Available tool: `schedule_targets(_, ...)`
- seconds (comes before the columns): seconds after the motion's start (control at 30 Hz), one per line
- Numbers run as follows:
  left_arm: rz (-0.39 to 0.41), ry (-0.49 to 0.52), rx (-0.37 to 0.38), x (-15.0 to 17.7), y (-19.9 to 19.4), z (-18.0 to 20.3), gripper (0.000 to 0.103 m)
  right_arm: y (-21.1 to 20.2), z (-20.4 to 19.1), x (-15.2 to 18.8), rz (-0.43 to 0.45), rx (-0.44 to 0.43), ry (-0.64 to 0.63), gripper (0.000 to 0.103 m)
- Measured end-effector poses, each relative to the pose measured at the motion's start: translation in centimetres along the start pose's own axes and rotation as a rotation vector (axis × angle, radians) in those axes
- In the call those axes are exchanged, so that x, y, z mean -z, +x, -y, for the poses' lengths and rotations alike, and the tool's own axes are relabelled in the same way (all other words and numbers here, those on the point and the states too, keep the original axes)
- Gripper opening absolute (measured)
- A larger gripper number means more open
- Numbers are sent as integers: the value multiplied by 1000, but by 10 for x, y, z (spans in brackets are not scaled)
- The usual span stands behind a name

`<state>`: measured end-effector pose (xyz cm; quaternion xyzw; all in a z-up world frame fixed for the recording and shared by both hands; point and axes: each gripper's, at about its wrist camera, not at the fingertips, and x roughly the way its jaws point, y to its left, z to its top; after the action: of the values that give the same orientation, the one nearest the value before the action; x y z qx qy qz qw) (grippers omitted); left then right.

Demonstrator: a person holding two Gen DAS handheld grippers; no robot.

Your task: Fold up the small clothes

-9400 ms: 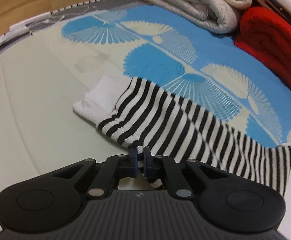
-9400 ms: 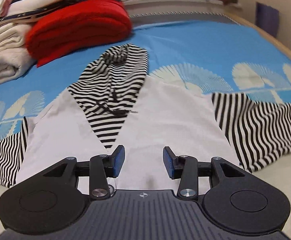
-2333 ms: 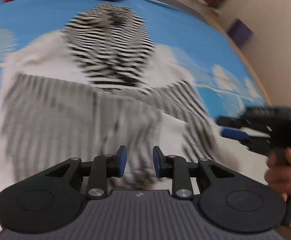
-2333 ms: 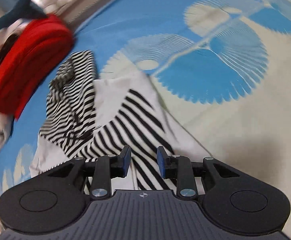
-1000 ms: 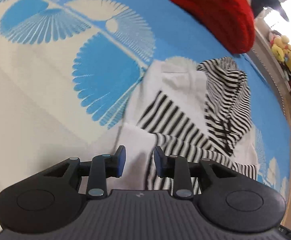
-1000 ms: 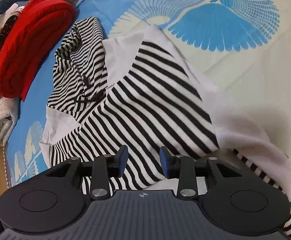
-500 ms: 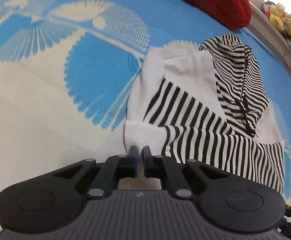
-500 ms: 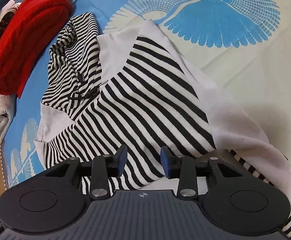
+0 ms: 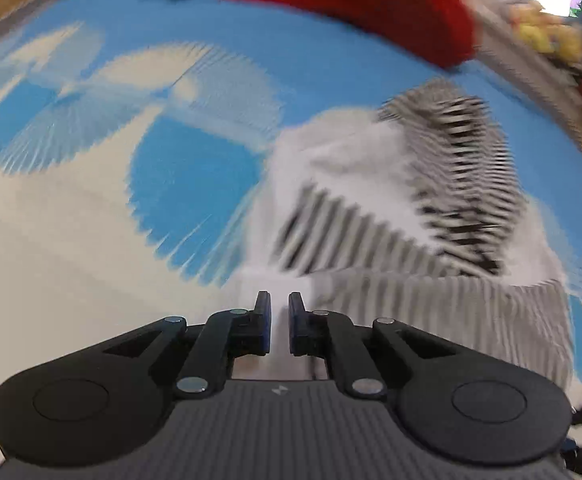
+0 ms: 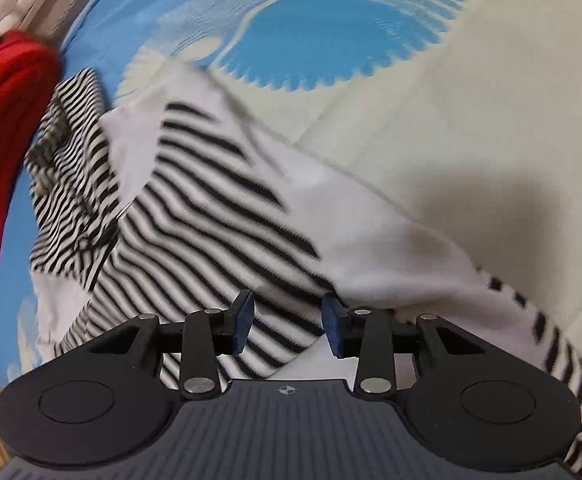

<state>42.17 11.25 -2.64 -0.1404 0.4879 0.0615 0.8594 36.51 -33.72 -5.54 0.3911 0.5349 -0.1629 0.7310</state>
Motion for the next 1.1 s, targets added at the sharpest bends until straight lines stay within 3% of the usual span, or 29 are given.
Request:
schedule_targets(0.07,-19,27,62,2,1,7,18,-2,0,-1,10,-1,3,39)
schedule_targets(0.17,-219,-2,81,16,33,3,23,-11,-7,0,54,7,-36,39)
schedule_targets(0.2,-253,-7,71,20,41,2,23,-14,-12,1,64,-1,-64,40)
schedule_targets(0.3,-205,50,41,19,35,10,23,-13,-28,4,42,-49,-157,43)
schedule_targets(0.4,-134,89,60,15,24,18,29,-11,-35,7,4,-74,-199,48)
schedule_targets(0.53,-234,49,34,23,43,16,31,0,-33,8,-58,-57,-225,51)
schedule_targets(0.63,-183,69,9,19,36,23,31,2,-26,5,-70,-30,-213,50)
schedule_targets(0.7,-103,95,23,15,22,30,31,-4,-28,3,-53,-36,-217,51)
schedule_targets(0.97,54,161,63,11,-5,51,31,-54,-50,-4,199,17,-516,51)
schedule_targets(1.1,120,224,47,13,-12,59,31,-68,-51,-12,287,56,-599,51)
